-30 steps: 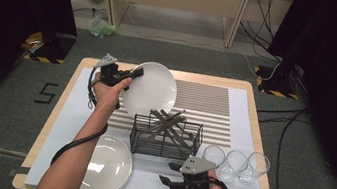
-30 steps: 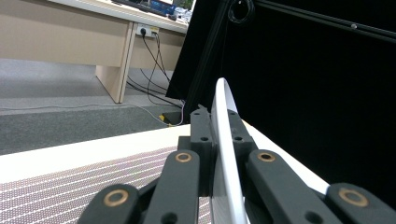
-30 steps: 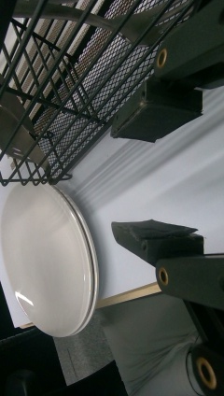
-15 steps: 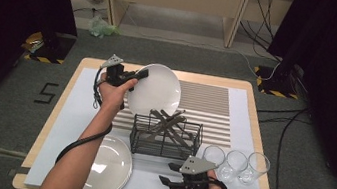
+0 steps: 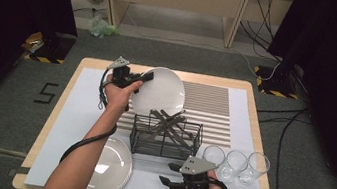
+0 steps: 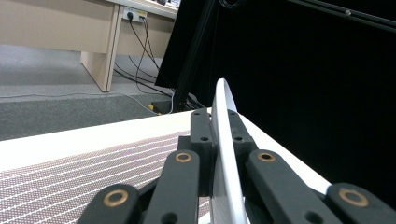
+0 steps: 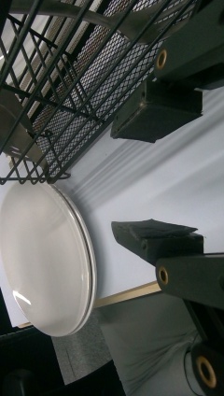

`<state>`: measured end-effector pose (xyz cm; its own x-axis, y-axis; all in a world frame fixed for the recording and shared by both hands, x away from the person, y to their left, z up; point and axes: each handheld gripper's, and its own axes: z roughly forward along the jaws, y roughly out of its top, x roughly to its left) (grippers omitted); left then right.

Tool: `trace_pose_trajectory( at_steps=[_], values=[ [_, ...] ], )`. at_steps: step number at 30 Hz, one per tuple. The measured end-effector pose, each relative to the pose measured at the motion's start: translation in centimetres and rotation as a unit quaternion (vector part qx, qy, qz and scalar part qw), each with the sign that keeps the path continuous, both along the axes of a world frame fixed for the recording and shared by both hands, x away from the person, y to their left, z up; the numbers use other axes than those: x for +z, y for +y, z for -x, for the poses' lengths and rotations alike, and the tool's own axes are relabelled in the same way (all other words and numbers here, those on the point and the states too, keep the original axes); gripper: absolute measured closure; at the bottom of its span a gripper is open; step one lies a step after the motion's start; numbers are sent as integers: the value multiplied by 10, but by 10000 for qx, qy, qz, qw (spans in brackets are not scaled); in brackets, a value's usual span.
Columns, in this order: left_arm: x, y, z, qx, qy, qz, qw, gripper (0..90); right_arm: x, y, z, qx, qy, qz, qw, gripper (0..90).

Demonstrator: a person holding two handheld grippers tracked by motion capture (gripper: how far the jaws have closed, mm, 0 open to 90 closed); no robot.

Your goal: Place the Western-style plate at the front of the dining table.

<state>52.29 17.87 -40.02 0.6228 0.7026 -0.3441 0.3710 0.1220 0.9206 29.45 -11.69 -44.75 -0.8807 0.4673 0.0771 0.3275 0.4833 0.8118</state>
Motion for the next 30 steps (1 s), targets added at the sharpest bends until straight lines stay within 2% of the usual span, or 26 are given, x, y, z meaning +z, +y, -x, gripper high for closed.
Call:
trace_pose_trajectory(
  at_steps=[20,24,30],
  values=[
    [-8,-13,-6,-184,180,-45,9997,849,-1,0,0,15,20,11,10000,482],
    [-10,-14,-8,-190,247,13,9995,848,-1,0,0,22,6,14,10000,482],
    [-13,-17,-11,-236,326,-46,9992,847,-1,0,0,28,29,42,10000,483]
  ],
)
